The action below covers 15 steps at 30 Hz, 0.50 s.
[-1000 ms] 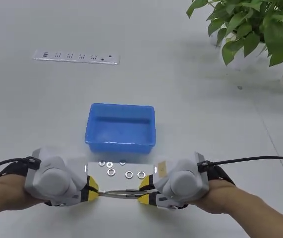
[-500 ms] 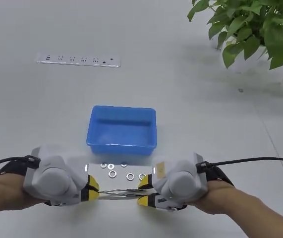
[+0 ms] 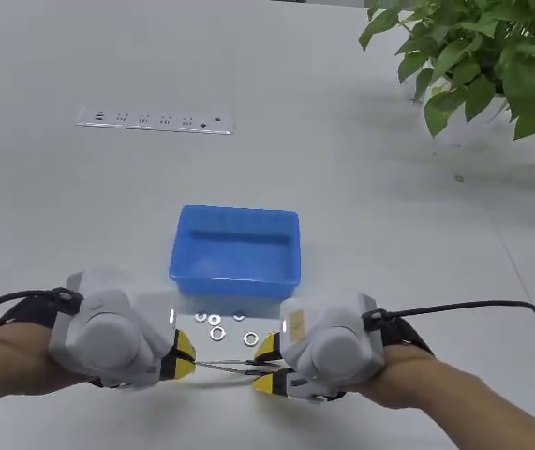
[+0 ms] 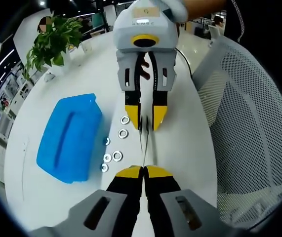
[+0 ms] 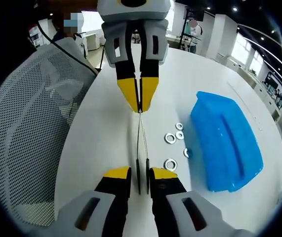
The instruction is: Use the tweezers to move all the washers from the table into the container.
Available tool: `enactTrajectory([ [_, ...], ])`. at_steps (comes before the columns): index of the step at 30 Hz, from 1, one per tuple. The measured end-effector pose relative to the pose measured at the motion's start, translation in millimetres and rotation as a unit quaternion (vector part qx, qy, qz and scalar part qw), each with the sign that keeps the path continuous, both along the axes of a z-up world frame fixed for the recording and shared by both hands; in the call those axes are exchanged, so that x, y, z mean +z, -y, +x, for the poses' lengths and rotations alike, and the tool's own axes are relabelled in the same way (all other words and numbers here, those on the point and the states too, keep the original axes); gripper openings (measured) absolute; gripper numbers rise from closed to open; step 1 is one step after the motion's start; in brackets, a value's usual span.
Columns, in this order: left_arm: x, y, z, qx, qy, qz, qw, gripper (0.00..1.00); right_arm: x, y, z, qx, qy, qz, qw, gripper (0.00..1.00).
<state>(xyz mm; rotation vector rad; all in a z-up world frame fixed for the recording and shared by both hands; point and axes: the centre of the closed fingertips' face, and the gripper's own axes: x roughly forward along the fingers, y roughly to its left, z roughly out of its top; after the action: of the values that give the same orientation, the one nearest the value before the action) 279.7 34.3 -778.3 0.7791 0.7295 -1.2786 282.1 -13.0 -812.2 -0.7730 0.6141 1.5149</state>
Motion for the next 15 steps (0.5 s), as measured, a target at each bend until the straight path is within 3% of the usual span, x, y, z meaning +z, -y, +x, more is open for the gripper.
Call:
enactTrajectory([
  [5, 4.8, 1.2, -0.8, -0.005, 0.002, -0.001, 1.0, 0.05, -0.5, -3.5, 0.1, 0.001, 0.0, 0.0, 1.0, 0.16],
  [15, 28.0, 9.1, 2.0, -0.012, 0.012, -0.02, 0.9997, 0.05, 6.0, -5.7, 2.9, -0.001, 0.007, 0.007, 0.9999, 0.12],
])
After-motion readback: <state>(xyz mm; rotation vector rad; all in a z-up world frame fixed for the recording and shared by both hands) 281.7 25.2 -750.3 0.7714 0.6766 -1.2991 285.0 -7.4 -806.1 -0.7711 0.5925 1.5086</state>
